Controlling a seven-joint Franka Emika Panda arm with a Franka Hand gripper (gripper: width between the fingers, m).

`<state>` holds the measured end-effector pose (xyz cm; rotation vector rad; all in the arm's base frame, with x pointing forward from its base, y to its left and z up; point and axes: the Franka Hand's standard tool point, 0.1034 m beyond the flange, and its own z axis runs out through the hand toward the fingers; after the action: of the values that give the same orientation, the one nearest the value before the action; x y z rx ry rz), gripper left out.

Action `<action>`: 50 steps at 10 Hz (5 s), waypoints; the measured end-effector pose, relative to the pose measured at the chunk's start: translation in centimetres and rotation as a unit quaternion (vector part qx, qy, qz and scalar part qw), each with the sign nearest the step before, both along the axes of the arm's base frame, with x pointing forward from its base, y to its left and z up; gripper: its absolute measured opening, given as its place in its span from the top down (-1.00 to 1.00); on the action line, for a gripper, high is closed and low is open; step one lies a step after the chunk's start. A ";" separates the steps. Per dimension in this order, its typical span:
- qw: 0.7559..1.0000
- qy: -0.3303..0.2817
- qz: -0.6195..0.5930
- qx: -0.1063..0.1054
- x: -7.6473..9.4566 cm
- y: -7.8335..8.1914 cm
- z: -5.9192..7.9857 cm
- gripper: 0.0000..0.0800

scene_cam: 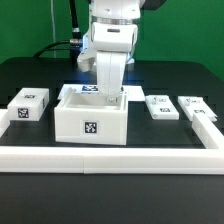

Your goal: Assemble cabinet

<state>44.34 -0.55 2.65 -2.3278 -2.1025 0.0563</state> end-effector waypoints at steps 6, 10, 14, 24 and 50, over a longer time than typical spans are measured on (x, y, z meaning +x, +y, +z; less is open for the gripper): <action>1.000 -0.003 0.012 0.003 0.5 1.3 0.2 0.91; 1.000 -0.009 0.018 0.013 1.8 5.6 0.0 0.91; 1.000 -0.009 0.014 0.013 1.8 5.6 0.0 0.91; 0.999 -0.025 0.031 0.023 5.2 9.9 0.0 0.91; 0.999 -0.042 0.025 0.022 4.1 12.3 3.2 -0.99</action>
Offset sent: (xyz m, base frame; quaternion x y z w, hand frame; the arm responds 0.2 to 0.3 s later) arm 0.0000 0.0000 0.0000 0.0000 0.0000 0.0000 1.0000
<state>48.41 11.73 5.82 -2.2928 -2.1757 -0.0885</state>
